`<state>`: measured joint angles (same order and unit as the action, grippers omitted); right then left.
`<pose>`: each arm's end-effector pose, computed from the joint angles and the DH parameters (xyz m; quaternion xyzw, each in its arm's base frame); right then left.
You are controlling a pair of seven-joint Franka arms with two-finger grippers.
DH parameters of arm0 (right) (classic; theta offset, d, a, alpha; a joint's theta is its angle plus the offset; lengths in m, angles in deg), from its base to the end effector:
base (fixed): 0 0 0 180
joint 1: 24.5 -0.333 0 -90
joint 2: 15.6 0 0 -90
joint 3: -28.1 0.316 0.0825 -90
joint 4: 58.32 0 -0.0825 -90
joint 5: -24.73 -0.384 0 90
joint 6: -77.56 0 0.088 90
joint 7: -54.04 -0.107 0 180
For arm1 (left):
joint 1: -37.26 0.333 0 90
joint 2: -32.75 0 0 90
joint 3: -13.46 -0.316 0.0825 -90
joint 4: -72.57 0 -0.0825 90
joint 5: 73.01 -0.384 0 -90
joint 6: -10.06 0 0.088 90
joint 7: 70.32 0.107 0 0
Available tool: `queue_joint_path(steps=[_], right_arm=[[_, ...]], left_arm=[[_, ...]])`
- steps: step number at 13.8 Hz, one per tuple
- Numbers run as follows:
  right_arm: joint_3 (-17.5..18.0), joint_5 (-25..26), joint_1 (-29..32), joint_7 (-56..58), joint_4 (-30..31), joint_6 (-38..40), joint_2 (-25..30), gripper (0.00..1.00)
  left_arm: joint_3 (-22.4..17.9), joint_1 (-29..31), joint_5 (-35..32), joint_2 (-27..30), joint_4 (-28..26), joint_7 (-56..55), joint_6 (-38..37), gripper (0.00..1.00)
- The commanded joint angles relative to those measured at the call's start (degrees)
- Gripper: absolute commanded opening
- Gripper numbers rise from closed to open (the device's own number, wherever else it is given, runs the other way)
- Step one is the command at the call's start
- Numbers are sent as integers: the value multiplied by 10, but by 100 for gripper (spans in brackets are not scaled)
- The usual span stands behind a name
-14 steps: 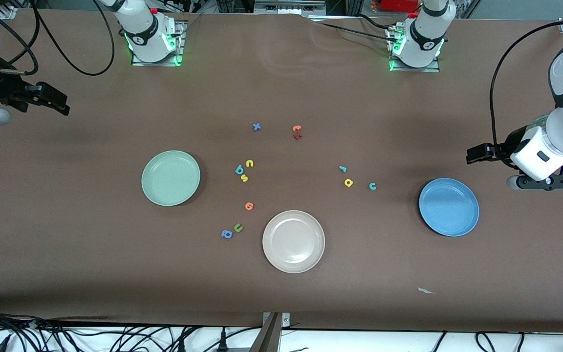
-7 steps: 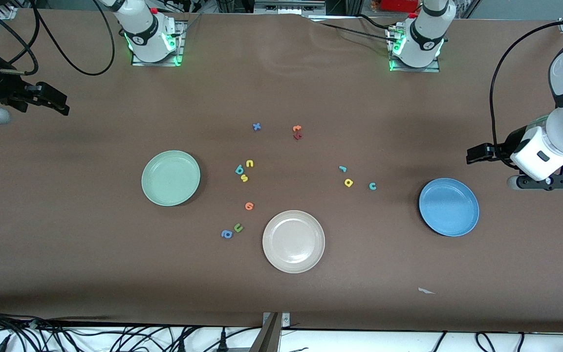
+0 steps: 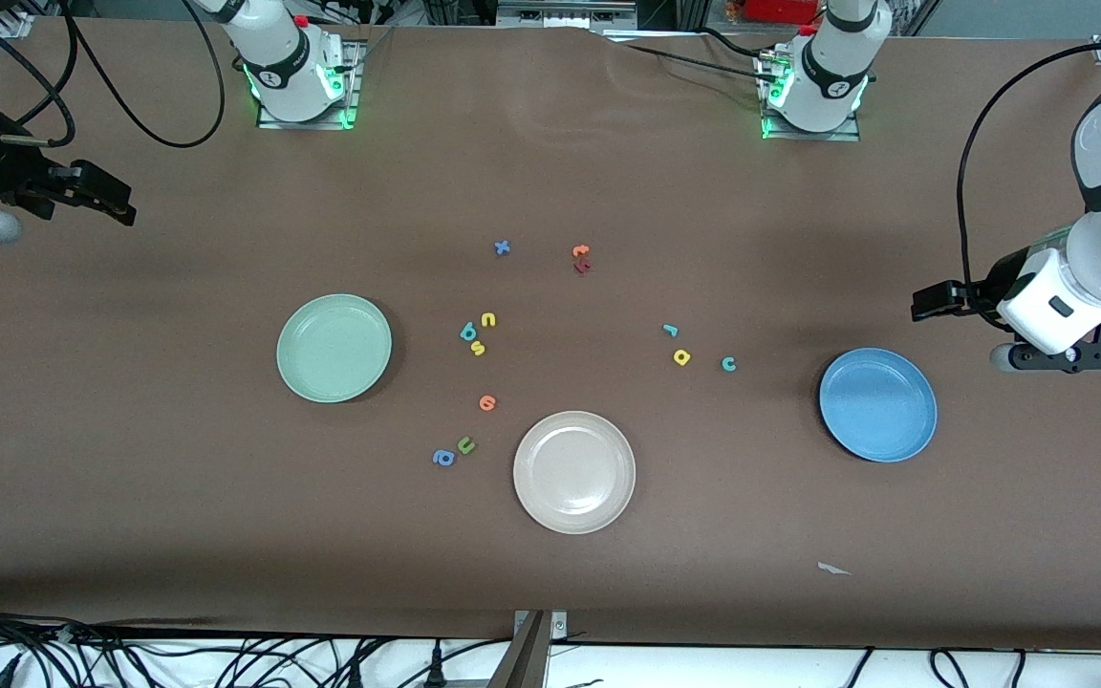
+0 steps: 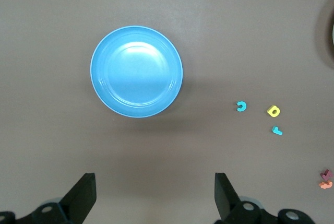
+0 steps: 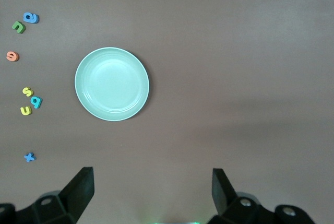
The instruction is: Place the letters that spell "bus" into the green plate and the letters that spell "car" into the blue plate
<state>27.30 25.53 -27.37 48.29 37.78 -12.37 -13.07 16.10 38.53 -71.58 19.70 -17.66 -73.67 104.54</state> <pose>0.5376 0.0178 0.5984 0.9990 -0.0319 -0.0312 0.0088 0.6148 -0.0148 0.4953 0.9967 0.0193 -0.0773 0.0144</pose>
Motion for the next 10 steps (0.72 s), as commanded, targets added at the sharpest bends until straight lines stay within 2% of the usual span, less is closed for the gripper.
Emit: queue_joint_path(steps=[1, 10], right_arm=[[0, 7, -2, 8, -14, 12, -5, 100], [2, 6, -3, 9, -14, 24, -5, 100]], left_arm=[[-1, 1, 5, -6, 11, 4, -1, 100], [-1, 1, 5, -7, 12, 4, -1, 100]])
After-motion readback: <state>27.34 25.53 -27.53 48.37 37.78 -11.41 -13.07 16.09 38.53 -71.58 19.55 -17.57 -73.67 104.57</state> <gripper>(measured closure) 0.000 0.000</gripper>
